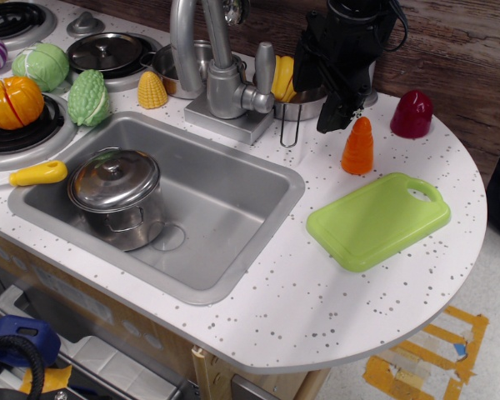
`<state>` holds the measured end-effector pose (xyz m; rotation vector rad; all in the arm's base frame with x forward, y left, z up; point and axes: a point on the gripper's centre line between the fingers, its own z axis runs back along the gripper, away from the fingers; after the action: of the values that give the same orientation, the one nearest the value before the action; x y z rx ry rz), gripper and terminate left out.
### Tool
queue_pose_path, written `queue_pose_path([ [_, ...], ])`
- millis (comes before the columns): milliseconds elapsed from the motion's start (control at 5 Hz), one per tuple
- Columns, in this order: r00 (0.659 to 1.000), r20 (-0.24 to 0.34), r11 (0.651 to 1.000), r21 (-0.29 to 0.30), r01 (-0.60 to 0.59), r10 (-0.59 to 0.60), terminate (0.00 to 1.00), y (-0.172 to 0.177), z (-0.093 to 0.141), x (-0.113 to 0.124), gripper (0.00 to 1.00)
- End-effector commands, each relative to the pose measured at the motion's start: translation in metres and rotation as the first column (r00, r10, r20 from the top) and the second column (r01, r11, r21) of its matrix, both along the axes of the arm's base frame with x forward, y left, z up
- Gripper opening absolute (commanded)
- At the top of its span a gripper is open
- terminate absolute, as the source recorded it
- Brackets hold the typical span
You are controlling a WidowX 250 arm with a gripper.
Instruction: Put carrot on cutting board
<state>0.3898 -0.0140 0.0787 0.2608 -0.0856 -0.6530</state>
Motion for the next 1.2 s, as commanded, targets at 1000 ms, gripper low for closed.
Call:
queue_pose_path([
  [1000,0.997,0.077,0.99,-0.143,0.019,-0.008,0.0,-0.035,-0.007,0.037,1.0],
])
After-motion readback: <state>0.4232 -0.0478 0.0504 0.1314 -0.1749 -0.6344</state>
